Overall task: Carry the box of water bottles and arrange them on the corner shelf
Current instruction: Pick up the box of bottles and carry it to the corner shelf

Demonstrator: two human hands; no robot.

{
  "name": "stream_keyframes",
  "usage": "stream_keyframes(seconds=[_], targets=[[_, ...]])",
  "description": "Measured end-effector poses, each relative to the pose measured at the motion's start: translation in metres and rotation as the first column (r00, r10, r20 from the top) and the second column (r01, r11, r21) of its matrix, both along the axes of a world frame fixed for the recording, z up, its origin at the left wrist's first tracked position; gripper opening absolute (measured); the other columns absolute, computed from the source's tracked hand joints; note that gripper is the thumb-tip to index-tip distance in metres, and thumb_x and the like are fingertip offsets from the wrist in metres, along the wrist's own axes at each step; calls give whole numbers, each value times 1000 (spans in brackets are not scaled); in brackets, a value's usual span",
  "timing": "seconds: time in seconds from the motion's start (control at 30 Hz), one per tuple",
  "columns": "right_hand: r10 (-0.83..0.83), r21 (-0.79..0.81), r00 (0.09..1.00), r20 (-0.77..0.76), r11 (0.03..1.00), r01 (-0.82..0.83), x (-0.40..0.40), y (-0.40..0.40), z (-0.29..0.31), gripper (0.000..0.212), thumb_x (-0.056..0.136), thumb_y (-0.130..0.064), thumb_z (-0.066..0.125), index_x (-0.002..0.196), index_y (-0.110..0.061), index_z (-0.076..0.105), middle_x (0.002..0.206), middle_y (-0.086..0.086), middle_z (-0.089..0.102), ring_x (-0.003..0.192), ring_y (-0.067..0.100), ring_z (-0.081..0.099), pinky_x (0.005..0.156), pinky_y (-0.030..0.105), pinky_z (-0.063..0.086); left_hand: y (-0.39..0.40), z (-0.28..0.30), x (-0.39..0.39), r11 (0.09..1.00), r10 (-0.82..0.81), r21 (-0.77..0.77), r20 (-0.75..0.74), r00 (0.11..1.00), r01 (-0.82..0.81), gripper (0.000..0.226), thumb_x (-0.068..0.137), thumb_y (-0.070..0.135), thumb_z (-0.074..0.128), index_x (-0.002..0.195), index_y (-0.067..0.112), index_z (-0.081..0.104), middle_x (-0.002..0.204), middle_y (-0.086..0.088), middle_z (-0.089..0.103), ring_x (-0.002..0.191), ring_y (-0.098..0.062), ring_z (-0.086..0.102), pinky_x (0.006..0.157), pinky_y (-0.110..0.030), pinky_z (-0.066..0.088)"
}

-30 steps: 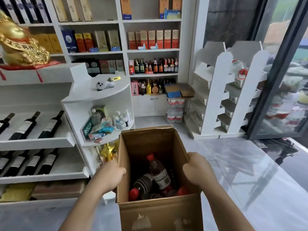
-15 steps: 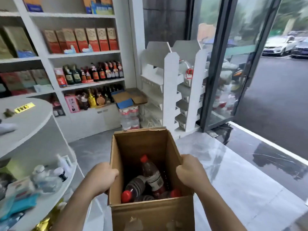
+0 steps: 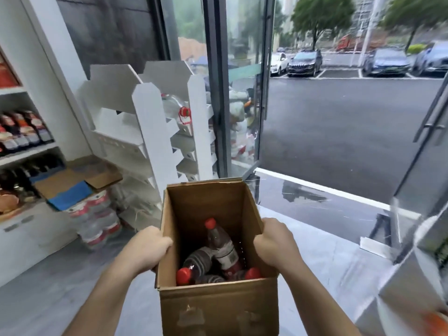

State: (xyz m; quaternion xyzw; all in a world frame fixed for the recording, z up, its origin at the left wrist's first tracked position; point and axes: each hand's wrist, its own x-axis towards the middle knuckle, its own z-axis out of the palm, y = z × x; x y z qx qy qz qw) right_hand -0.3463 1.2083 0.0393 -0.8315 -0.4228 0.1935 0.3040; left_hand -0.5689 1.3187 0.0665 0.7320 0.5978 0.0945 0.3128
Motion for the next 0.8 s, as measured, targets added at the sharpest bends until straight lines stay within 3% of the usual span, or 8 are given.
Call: stream_keyframes(seconds=[0.2, 0.33, 0.47, 0.6, 0.67, 0.8], targets=[[-147, -27, 989, 2, 989, 147, 79, 79, -4, 24, 75, -7, 47, 93, -8, 62, 93, 13, 67, 87, 35, 63, 74, 40, 56, 106, 2, 98, 993, -119, 0, -1, 993, 119, 35, 85, 7, 55, 52, 12, 44, 51, -5, 47, 40, -16, 48, 27, -13, 29], [-252, -25, 967, -24, 968, 252, 125, 117, -8, 25, 74, -7, 48, 93, -11, 63, 91, 12, 68, 85, 34, 64, 76, 43, 58, 165, 0, 160, 975, -222, -2, -32, 974, 223, 34, 85, 9, 54, 53, 13, 44, 50, -4, 48, 40, -15, 48, 32, -18, 32], [-355, -30, 934, -36, 935, 354, 177, 159, -18, 18, 73, -6, 46, 82, -12, 61, 81, 9, 66, 76, 34, 61, 63, 33, 50, 232, -14, 231, 938, -348, -14, -18, 937, 347, 34, 83, 8, 54, 50, 10, 47, 50, -7, 51, 43, -20, 51, 35, -21, 36], [-456, -50, 890, -26, 890, 454, 222, 201, -24, 16, 74, -5, 46, 80, -10, 61, 77, 9, 64, 72, 31, 58, 55, 30, 45, 295, -27, 304, 869, -495, -23, -8, 869, 495, 29, 85, 9, 52, 57, 8, 53, 59, -10, 58, 49, -21, 57, 38, -21, 40], [-542, -44, 840, -36, 840, 540, 245, 229, -25, 17, 76, -4, 47, 83, -10, 61, 78, 8, 64, 74, 30, 59, 59, 32, 49, 334, -31, 347, 822, -569, -29, -19, 822, 569, 27, 86, 10, 53, 59, 8, 54, 61, -10, 59, 52, -21, 59, 42, -22, 41], [-690, -29, 721, -63, 723, 690, 277, 267, -18, 19, 78, -3, 47, 72, -20, 48, 80, 5, 59, 72, 29, 51, 58, 27, 38, 392, -24, 428, 710, -697, 32, -107, 709, 703, 32, 85, 12, 56, 54, 5, 56, 59, -12, 62, 57, -26, 63, 46, -26, 41]])
